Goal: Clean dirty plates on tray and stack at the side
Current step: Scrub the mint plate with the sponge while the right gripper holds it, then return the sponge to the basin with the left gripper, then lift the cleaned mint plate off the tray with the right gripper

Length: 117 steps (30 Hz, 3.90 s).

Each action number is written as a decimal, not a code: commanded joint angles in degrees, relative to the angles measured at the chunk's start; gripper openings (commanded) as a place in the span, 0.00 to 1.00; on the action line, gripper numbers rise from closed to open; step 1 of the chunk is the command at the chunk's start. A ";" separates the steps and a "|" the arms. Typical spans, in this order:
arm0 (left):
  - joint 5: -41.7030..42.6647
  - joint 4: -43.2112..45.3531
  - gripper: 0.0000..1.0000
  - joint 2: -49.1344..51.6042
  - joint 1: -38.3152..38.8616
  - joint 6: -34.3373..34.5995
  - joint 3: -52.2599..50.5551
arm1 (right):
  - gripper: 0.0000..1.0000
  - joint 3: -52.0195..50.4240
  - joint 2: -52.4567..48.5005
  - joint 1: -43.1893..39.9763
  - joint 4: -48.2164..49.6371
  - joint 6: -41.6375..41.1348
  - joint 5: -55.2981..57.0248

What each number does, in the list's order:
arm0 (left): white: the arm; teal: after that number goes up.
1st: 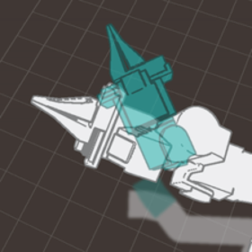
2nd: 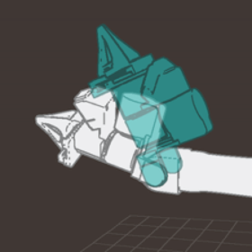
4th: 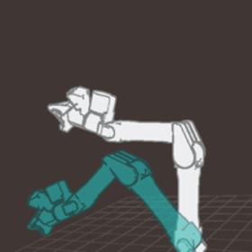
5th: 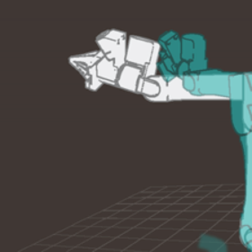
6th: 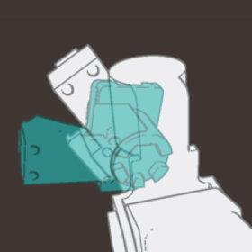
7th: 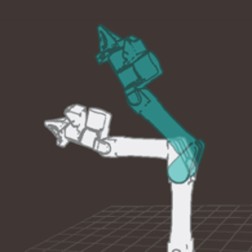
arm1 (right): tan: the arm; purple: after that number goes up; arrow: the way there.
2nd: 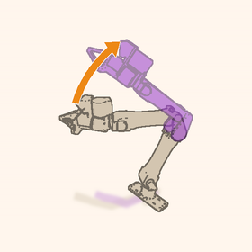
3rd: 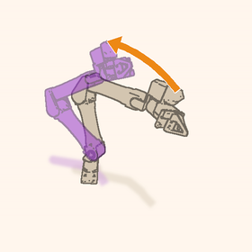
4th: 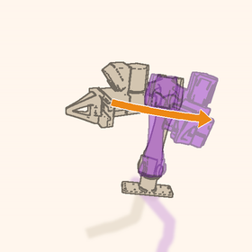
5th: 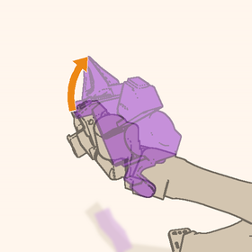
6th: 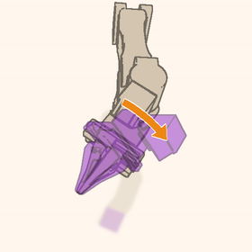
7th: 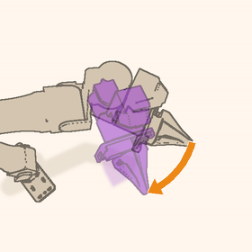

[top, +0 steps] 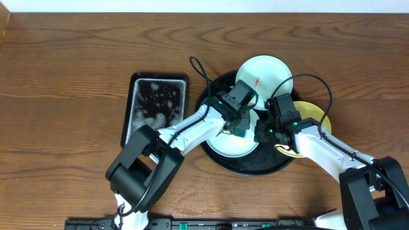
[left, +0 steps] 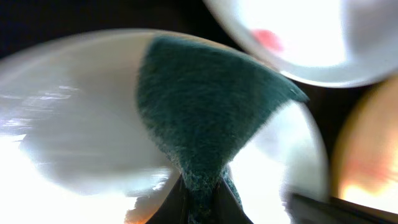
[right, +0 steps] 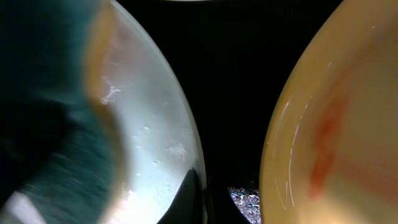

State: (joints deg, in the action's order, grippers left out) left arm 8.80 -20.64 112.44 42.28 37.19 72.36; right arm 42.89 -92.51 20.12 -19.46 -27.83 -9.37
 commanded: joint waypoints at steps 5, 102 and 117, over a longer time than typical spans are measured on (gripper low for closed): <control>12.85 0.57 0.07 2.99 1.31 2.78 -0.61 | 0.01 -0.94 -1.36 0.35 -1.18 1.05 2.89; -3.23 -35.87 0.83 -37.86 -31.23 -19.80 -4.70 | 0.01 5.75 32.61 43.74 -10.49 39.30 79.87; -3.23 -35.87 0.83 -37.86 -31.23 -19.80 -4.70 | 0.01 5.77 32.61 43.74 -10.54 39.28 79.87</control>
State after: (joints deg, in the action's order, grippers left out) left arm 5.65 -56.40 74.56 11.29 17.91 67.35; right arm 47.16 -60.55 63.26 -30.17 11.07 68.45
